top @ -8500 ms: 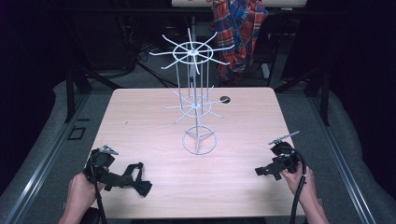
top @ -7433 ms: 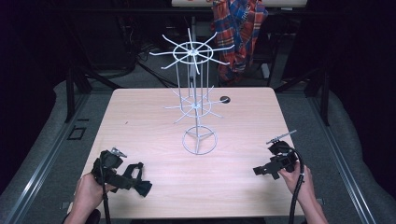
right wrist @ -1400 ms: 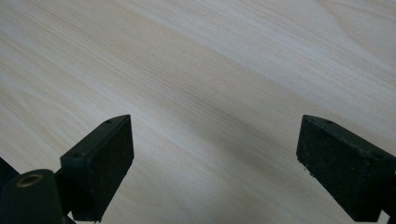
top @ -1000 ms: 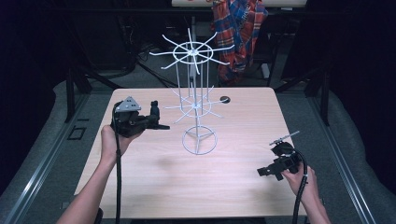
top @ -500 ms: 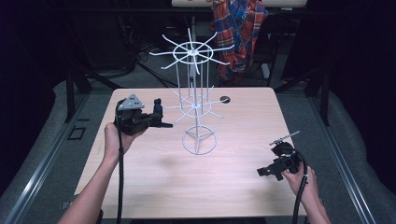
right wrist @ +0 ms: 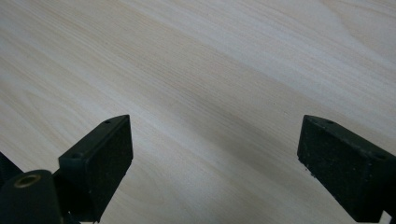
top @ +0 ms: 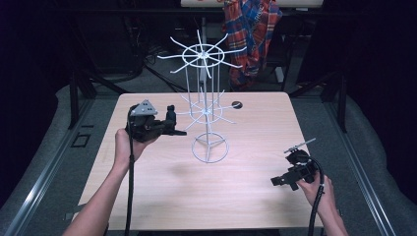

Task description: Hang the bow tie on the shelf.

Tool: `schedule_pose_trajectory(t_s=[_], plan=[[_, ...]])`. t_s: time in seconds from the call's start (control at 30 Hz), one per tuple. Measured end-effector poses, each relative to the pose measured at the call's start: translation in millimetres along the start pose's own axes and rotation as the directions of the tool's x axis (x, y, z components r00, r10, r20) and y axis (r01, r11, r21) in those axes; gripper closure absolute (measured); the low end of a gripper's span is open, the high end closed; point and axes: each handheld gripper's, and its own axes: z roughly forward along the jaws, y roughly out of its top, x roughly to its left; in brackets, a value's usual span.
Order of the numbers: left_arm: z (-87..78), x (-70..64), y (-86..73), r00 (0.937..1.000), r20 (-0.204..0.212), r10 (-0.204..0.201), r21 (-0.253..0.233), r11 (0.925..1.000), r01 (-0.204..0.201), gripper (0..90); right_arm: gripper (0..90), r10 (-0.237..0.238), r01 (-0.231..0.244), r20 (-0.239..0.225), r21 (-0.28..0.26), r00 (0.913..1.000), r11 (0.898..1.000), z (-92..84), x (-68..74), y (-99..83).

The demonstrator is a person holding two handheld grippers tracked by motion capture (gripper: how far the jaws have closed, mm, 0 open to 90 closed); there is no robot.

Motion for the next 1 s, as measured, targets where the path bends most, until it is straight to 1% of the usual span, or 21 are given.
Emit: schedule_pose_trajectory(t_s=[0.03,0.07,0.1,0.2,0.3,0.33,0.63,0.67,0.83,0.9,0.93,1.0], plan=[[0.7,-0.6,0.3,1.0000,0.000,0.002,-0.003,1.0000,-0.002,89.1,10.0,0.017,-0.017,-0.003,-0.023,0.9999,1.000,1.4,1.3,-0.8],[0.7,-0.6,0.3,1.0000,0.000,0.002,-0.003,1.0000,-0.002,89.1,10.0,0.017,-0.017,-0.003,-0.023,0.9999,1.000,1.4,1.3,-0.8],[1.9,-1.3,0.8,1.0000,0.001,0.008,0.004,1.0000,-0.008,89.2,10.1,0.006,-0.006,-0.002,-0.010,1.0000,1.000,0.1,1.0,-0.3],[3.8,-1.9,1.0,0.9999,0.008,0.007,0.009,0.9999,-0.007,89.1,10.0,0.005,-0.005,-0.001,-0.007,1.0000,1.000,-0.1,0.9,-0.3],[7.4,-2.7,1.1,0.9999,0.012,0.008,0.013,0.9999,-0.009,89.2,10.0,-0.002,0.002,0.009,0.000,1.0000,1.000,-0.5,0.7,-0.3],[7.8,-2.7,1.3,0.9999,0.014,0.009,0.018,0.9998,-0.009,89.2,10.0,0.004,-0.004,-0.001,-0.007,1.0000,1.000,0.0,0.9,-0.4],[15.3,-4.4,1.9,0.9996,0.026,0.014,0.028,0.9995,-0.015,89.1,10.0,0.006,-0.006,0.001,-0.002,1.0000,1.000,-0.1,0.9,-0.5],[17.1,-4.7,2.0,0.9994,0.031,0.015,0.030,0.9994,-0.016,89.1,10.1,-0.001,0.001,0.015,0.005,0.9999,1.000,-0.7,0.2,-0.5],[19.4,-5.3,2.2,0.9993,0.032,0.019,0.026,0.9995,-0.020,89.2,10.0,0.003,-0.003,0.004,0.000,1.0000,1.000,-0.7,0.6,-0.5],[19.7,-5.7,2.6,0.9992,0.036,0.019,0.033,0.9993,-0.020,89.1,9.9,0.000,0.000,-0.002,0.002,1.0000,1.000,-0.8,0.4,-0.4],[20.2,-5.7,2.8,0.9990,0.041,0.020,0.035,0.9992,-0.021,89.1,9.9,-0.004,0.004,0.009,0.005,0.9999,1.000,-1.1,0.2,-0.4],[20.9,-5.8,2.9,0.9989,0.043,0.021,0.036,0.9991,-0.022,89.1,9.9,-0.003,0.003,0.008,0.005,1.0000,1.000,-0.9,0.1,-0.4]])
